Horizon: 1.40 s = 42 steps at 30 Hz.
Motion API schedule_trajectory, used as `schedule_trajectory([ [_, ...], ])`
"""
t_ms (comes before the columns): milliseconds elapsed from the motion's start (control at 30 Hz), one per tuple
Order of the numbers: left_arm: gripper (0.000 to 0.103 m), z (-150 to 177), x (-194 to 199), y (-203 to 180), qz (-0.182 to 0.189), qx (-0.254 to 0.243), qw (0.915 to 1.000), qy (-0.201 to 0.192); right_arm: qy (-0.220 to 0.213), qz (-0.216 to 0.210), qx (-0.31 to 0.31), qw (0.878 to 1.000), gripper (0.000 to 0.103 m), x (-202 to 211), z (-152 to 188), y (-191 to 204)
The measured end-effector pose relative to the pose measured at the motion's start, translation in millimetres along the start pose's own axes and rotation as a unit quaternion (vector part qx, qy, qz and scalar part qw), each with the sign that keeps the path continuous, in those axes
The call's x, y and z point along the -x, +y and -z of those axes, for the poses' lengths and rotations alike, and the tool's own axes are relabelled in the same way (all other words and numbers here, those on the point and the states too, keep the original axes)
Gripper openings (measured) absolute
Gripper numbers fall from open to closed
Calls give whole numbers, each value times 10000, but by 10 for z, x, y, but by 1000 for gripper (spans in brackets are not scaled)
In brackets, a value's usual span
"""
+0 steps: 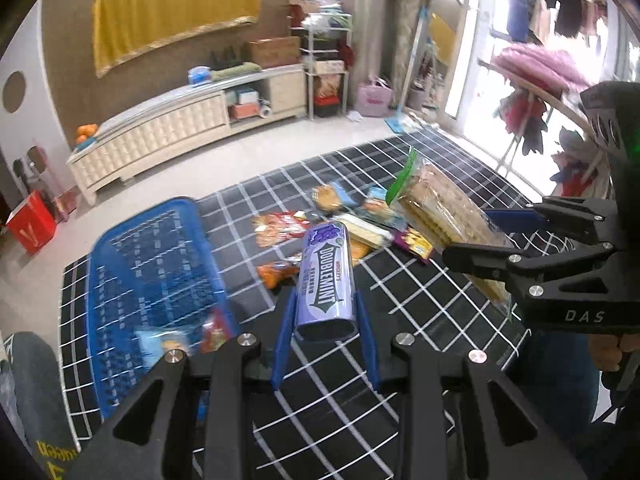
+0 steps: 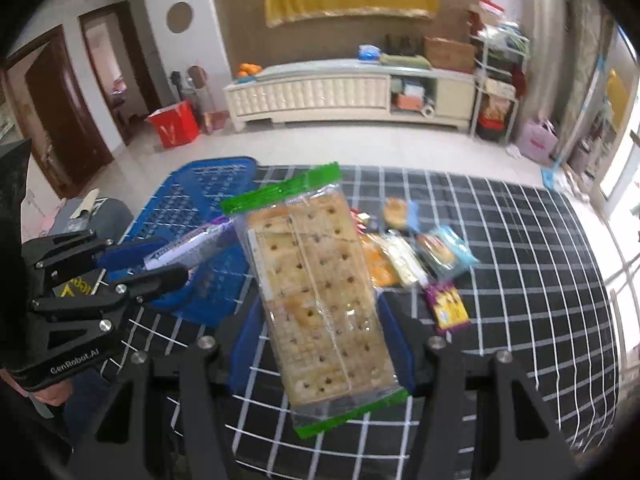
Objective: Organize snacks
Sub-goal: 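Drop the gum box into the basket with the left gripper while the right carries crackers over it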
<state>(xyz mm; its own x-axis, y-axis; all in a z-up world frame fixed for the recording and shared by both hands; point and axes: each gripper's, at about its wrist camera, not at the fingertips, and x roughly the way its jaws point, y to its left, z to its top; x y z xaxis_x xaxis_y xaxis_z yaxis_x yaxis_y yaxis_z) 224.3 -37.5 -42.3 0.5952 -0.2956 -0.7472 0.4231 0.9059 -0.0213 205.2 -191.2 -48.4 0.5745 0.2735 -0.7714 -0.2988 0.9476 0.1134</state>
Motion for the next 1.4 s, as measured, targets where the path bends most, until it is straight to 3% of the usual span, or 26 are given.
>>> schedule_trajectory([
  [367,28,155,310,749,-472,506,9976,-70,105,-458,436,9979,62,-407,-290,639],
  [700,28,352,57,1290,-584,956,9935,210,458,-457,852,9943,62,-852,-364,1085],
  [1100,30,595,-478,1559,-554,1315,9859,874,665,-367,861,9934,62,-1008,-339,1144],
  [1200,39,599,-495,1563,-568,1314,9860,858,667,-356,838,9936,62,-992,-348,1138],
  [1400,40,553,-326,1567,-503,1431,9859,705,593,-382,847,9939,62,-894,-382,1204],
])
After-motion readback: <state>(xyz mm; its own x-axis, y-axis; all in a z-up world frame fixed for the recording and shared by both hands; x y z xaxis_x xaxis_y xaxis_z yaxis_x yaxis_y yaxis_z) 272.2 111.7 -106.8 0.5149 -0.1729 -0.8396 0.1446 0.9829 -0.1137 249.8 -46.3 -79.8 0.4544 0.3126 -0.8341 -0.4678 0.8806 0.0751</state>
